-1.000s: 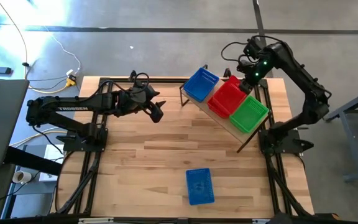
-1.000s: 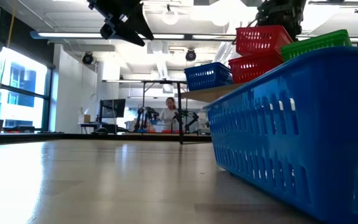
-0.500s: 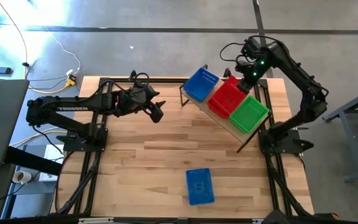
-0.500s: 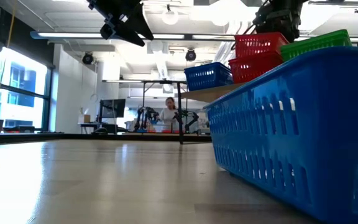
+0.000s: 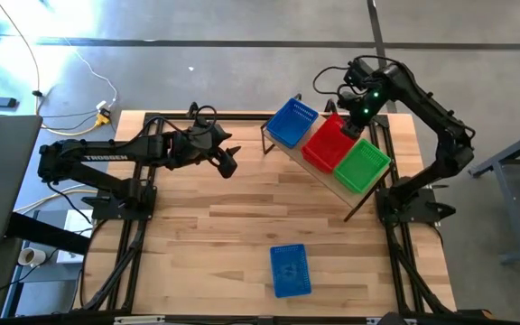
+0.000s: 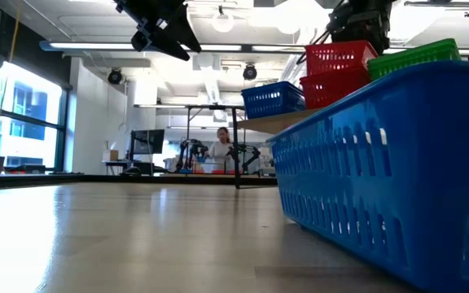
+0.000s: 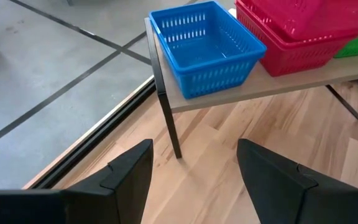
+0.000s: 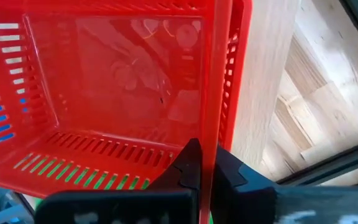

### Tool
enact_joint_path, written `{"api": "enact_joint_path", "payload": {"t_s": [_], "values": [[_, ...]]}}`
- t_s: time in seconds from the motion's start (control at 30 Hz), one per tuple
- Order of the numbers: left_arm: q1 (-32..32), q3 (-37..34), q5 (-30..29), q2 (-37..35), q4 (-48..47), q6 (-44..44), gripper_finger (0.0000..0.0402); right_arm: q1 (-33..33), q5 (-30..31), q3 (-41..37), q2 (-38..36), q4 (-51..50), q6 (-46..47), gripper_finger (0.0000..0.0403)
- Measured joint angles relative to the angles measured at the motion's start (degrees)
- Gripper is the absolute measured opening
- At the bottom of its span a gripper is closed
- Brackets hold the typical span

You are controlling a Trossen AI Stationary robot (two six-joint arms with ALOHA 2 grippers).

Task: Stack baskets on shelf by color
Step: Stack the red basket on the stacked red basket on the shelf, then stack the blue basket on the stacked blue basket on the shelf

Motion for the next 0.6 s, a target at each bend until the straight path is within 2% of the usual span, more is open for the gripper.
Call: {"api": "enact_joint_path", "payload": {"t_s": [0.17,0.3,0.43,0.6], "values": [[0.0,0.0,0.0,0.0,0.0,0.0,0.0223,1.1,0.5,0.0,0.0,0.0,0.2,0.0019],[0.0,0.0,0.0,0.0,0.0,0.0,0.0223,1.8,3.3,0.0,0.0,0.0,1.2,0.0053],[0.0,0.0,0.0,0.0,0.0,0.0,0.0223,1.8,3.5,0.0,0.0,0.0,1.4,0.0085],[0.0,0.0,0.0,0.0,0.0,0.0,0.0223,1.3,3.5,2.3,0.0,0.0,3.2,0.0103]]}}
